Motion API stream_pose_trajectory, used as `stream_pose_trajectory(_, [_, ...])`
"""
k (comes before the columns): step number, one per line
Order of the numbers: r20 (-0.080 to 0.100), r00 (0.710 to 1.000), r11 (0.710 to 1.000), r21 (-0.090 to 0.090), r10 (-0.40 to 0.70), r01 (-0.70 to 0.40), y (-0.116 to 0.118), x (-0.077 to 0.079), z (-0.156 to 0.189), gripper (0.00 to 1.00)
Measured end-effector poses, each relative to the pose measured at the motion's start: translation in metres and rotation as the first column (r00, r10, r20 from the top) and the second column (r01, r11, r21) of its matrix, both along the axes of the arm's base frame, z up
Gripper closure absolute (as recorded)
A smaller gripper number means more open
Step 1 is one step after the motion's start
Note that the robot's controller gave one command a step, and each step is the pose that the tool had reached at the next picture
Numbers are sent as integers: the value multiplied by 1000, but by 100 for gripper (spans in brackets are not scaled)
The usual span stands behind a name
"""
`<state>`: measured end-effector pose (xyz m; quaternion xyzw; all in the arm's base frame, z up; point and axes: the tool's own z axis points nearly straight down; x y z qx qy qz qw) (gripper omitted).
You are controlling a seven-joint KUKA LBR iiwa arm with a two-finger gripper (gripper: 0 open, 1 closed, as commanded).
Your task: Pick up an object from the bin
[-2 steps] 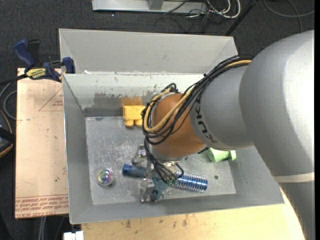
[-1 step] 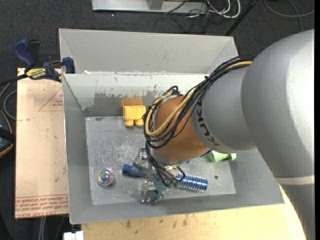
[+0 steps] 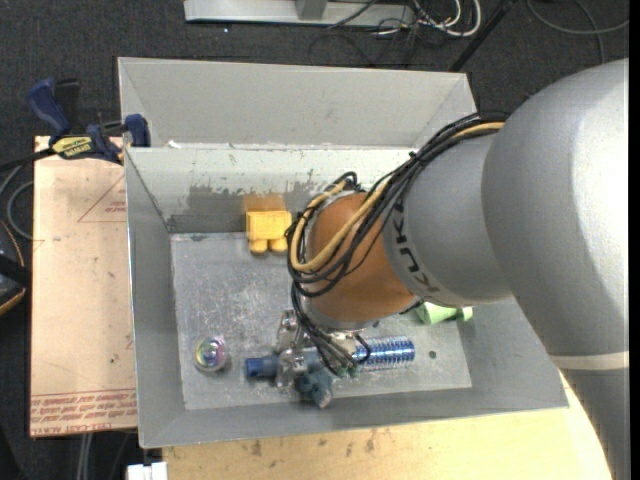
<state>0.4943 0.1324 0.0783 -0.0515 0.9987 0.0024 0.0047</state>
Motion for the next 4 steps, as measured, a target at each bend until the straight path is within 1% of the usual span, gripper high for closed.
stream_pose_trajectory(1, [0,1000,1000,-2,0,0,-10,7,132,100])
stream_pose_trajectory(2, [-12,998,998,-5,65,-65,-3,53,44,100])
stream_pose_trajectory(3, [-3,928,928,-7,373,-373,14,37,-2,100])
stream_pose_trajectory(4, [1,891,891,-6,454,-454,31,28,177,100])
